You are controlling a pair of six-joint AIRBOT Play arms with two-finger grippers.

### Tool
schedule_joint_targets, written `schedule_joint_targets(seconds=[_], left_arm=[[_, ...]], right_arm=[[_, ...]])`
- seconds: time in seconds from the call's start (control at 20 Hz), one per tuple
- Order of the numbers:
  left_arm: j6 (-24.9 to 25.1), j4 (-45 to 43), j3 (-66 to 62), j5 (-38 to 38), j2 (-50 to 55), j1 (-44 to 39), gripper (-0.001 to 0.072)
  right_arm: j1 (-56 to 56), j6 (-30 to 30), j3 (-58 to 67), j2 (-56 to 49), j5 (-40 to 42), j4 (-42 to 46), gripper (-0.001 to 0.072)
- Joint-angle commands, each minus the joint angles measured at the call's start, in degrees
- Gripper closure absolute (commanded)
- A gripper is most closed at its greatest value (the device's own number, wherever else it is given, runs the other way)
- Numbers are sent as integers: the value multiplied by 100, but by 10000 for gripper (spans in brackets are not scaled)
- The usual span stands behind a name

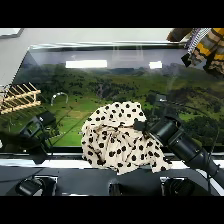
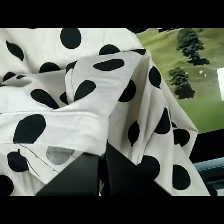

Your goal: Fold the clothes and pants, and hang the long-sleeved shirts on hangers.

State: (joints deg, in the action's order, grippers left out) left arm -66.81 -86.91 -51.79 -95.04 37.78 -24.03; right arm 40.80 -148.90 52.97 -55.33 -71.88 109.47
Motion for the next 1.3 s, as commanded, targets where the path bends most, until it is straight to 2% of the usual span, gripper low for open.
schedule_joint_targets(seconds=[0.0,0.5,0.8,1.05,1.25], left_arm=[[-79,-457,37,-498,-140,-741,693],[-79,-629,286,-761,-140,-1762,693],[-98,-656,286,-579,-55,-1814,692],[-136,-693,286,17,424,-1814,693],[-142,-697,284,374,852,-1814,692]], right_arm=[[4,-468,4,-2,24,269,689],[-133,-1270,4,-22,223,619,689],[-417,-1187,4,-44,697,208,689],[-417,-581,4,-37,896,-426,689],[-417,-514,7,-37,909,-448,689]])
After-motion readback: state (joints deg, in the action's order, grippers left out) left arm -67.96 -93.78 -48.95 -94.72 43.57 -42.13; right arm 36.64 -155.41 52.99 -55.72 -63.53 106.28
